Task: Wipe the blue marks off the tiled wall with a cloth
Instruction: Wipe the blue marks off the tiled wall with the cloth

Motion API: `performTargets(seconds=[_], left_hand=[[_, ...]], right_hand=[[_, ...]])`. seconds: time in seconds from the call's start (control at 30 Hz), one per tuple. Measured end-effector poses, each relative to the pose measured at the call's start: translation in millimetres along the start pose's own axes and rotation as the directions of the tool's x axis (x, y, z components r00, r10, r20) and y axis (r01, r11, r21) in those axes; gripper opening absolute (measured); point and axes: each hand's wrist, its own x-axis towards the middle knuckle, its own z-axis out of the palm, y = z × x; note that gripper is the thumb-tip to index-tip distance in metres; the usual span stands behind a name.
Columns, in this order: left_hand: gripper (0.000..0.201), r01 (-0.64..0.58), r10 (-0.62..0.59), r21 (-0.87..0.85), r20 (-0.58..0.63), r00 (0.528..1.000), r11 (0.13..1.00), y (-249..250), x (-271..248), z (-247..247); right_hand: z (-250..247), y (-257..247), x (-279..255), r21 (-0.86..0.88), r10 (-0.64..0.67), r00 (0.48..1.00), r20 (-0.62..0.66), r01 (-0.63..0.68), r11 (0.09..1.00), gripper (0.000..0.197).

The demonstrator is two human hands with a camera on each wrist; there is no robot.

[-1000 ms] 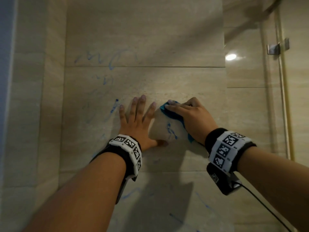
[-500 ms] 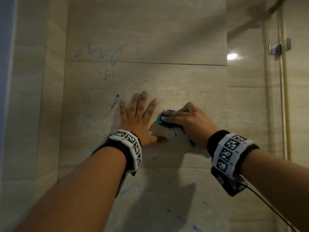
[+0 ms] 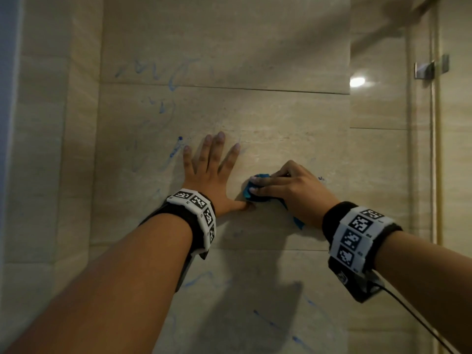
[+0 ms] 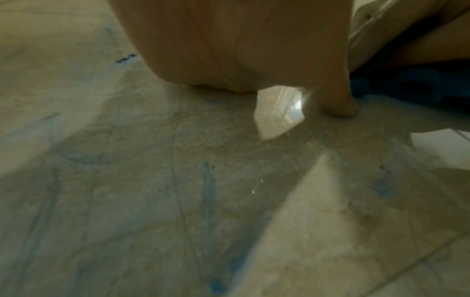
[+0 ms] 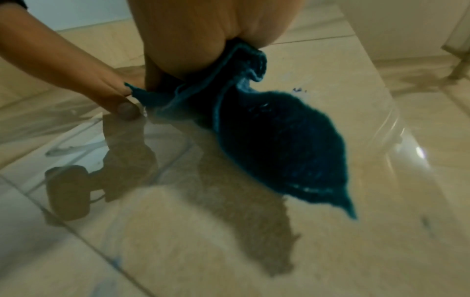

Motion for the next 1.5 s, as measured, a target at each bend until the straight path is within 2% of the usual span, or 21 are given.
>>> performTargets(seconds=[0.1, 0.2, 0.33, 0.57, 0.73, 0.8, 0.87, 0.93, 1.03, 1.13, 1.33, 1.5], left_hand=[[0.125, 0.012, -0.012, 0.005, 0.014, 1.000, 1.000, 1, 0, -1], [0.127, 0.005, -0.005, 0.001, 0.017, 1.000, 1.000, -1, 1, 0], [0.127, -0.001, 0.001, -0.002, 0.010, 1.000, 1.000, -1, 1, 0], [0.122, 0.012, -0.011, 0.017, -0.009, 1.000, 1.000, 1, -1, -2], [0.131, 0.012, -0.012, 0.018, 0.028, 1.000, 1.000, 0, 0, -4], [0.134, 0.011, -0.011, 0.005, 0.025, 1.000, 1.000, 0, 0, -3], [0.137, 0.004, -0.004, -0.004, 0.016, 1.000, 1.000, 0, -1, -3], [0.139, -0.002, 0.002, -0.003, 0.015, 1.000, 1.000, -1, -1, -3], [0.139, 0.000, 0.001, -0.006, 0.019, 1.000, 1.000, -1, -2, -4], [0.138, 0.003, -0.003, -0.010, 0.032, 0.999, 1.000, 0, -2, -5], [0.137, 0.005, -0.005, 0.000, 0.034, 0.999, 1.000, 1, -2, -5], [0.139, 0.021, -0.022, 0.030, 0.030, 0.999, 0.999, 2, -3, -7]], right_hand=[[-4, 0, 6, -0.030, -0.030, 0.998, -0.057, 0.029, 0.999, 0.039], [-2, -5, 15, 0.008, 0.004, 0.992, -0.130, -0.003, 1.000, 0.036], [3, -10, 15, 0.015, 0.010, 0.987, -0.159, -0.008, 1.000, 0.037], [-5, -9, -6, 0.062, -0.087, 0.996, -0.005, 0.087, 0.994, 0.028], [-15, 5, -11, 0.052, -0.010, 0.985, 0.171, 0.001, 0.999, 0.029], [-22, 4, -7, -0.019, -0.061, 0.990, 0.127, 0.064, 0.998, 0.031], [-29, 5, 1, -0.121, -0.079, 0.997, 0.019, 0.081, 0.989, 0.035], [-33, 12, 9, -0.158, 0.010, 0.996, -0.093, -0.025, 0.987, 0.034], [-32, 24, 15, -0.086, 0.199, 0.960, -0.195, -0.219, 0.972, 0.044], [-18, 23, 16, -0.042, 0.283, 0.929, -0.238, -0.301, 0.953, 0.051], [4, -8, -6, -0.016, 0.102, 0.984, -0.144, -0.105, 0.994, 0.048], [-6, 1, -33, -0.020, -0.056, 0.998, -0.011, 0.056, 0.998, 0.053]])
